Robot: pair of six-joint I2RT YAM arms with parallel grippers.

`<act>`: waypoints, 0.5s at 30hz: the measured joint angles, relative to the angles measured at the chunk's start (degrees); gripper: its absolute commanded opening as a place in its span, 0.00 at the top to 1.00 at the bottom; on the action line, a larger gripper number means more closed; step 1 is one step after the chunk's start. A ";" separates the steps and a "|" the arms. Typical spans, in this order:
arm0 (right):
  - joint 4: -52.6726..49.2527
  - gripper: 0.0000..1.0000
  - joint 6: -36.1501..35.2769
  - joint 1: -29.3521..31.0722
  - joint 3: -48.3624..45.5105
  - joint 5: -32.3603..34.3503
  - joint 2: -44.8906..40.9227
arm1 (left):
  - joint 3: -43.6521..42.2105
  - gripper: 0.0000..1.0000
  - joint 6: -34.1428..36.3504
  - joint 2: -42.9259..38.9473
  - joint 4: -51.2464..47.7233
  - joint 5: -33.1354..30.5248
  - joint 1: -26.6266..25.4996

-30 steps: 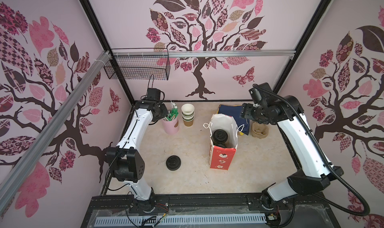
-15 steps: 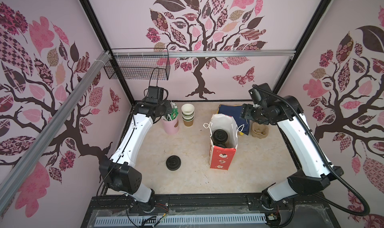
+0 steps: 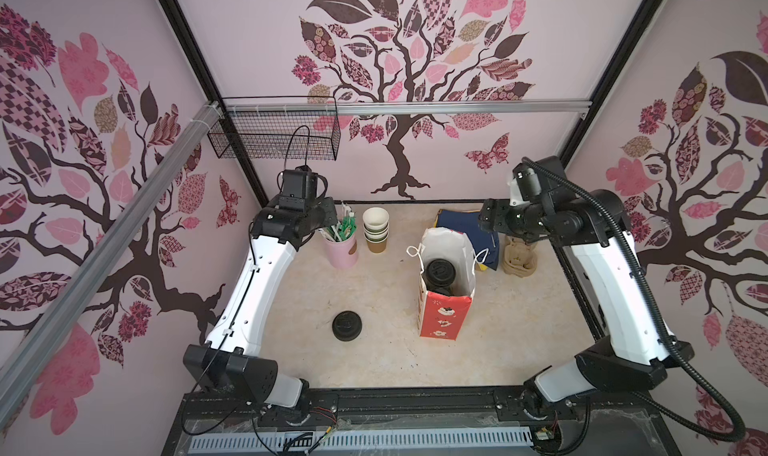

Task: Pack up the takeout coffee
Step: 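Pull a white wrapped straw up from the pink cup with the left gripper, then pass the white straw from the left gripper into the right gripper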

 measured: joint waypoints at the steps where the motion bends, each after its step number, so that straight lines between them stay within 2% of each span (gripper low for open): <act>1: 1.01 0.18 -0.70 0.00 0.00 -2.12 0.00 | 0.87 1.00 -0.07 -0.70 -0.94 0.17 0.00; 5: 5.11 0.18 -5.03 2.64 1.92 -8.52 1.07 | 5.07 1.00 -0.24 -3.58 -5.73 1.49 0.00; 10: 12.90 0.20 -12.55 12.09 7.21 -14.14 5.14 | 13.20 1.00 -0.74 -5.38 -13.35 4.46 0.00; 12: 16.68 0.20 -15.19 14.64 6.19 -15.91 6.05 | 15.26 1.00 -1.09 -6.16 -15.87 5.60 0.00; 15: 25.64 0.20 -18.93 18.12 -0.74 -18.40 5.77 | 16.76 1.00 -3.13 -7.61 -18.80 8.79 0.00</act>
